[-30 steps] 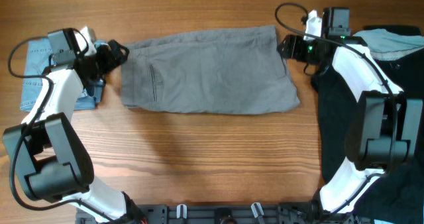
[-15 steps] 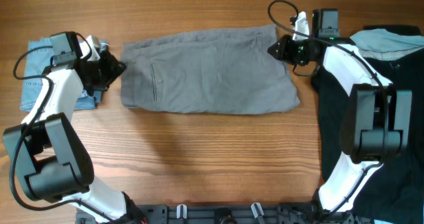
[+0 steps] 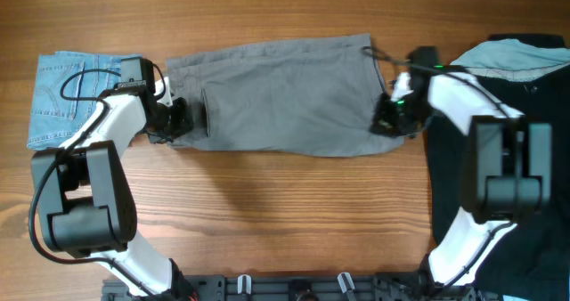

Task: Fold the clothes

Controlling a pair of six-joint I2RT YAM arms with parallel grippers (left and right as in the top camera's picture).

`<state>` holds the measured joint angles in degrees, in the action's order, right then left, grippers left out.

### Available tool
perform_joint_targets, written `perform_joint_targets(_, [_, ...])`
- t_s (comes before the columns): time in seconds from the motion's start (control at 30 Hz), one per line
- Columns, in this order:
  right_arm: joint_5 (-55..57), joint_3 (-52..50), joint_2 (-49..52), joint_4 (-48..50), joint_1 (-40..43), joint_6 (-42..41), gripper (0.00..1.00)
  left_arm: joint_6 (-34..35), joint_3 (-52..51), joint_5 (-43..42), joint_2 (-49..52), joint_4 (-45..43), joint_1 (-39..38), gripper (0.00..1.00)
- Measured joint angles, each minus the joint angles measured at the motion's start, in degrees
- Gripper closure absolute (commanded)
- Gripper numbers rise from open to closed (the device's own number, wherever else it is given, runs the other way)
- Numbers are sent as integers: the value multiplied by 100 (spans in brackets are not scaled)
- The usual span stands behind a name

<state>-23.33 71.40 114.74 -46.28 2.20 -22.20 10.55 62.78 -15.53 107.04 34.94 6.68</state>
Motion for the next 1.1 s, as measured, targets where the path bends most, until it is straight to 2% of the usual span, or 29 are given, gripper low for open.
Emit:
perform_joint_targets(0.1, [81, 0, -44, 24, 772, -50, 94, 0, -4, 4, 22, -238, 168, 72])
perform_joint_targets(0.2, [-245, 22, -44, -101, 1480, 332, 87, -59, 37, -208, 55, -160, 321, 49])
perform_joint_targets(0.3, [-1154, 76, -243, -271, 1381, 909, 84, -42, 328, -420, 70, 516, 337, 27])
perform_joint_targets(0.4, [-1663, 116, -988, -142, 984, 1169, 81, -61, 732, -474, 31, 1172, 358, 13])
perform_joint_targets(0.5, [-1722, 254, -1694, 114, 413, 1266, 81, -85, 1040, -470, -221, 1241, 363, 8])
perform_joint_targets(0.57, [-1303, 302, -1810, 164, -129, 1263, 82, -85, 1119, -420, -398, 1220, 369, 3])
perform_joint_targets(0.67, [-695, 282, -1499, 308, -752, 1241, 83, -85, 1123, -155, -407, 1119, 391, 2])
perform_joint_targets(0.73, [-354, 249, -1034, 393, -1001, 1239, 89, -85, 1123, -55, -365, 944, 428, 1])
perform_joint_targets(0.8, [-120, 214, -632, 310, -1051, 1088, 90, -87, 1123, -2, -302, 863, 474, 0])
perform_joint_targets(0.9, [557, 188, 48, -350, -938, 531, 89, -85, 1123, 70, -236, 765, 520, 0])
perform_joint_targets(1.1, [1097, 348, 142, -903, -380, -37, 90, -85, 1121, 90, -192, 638, 535, 0])
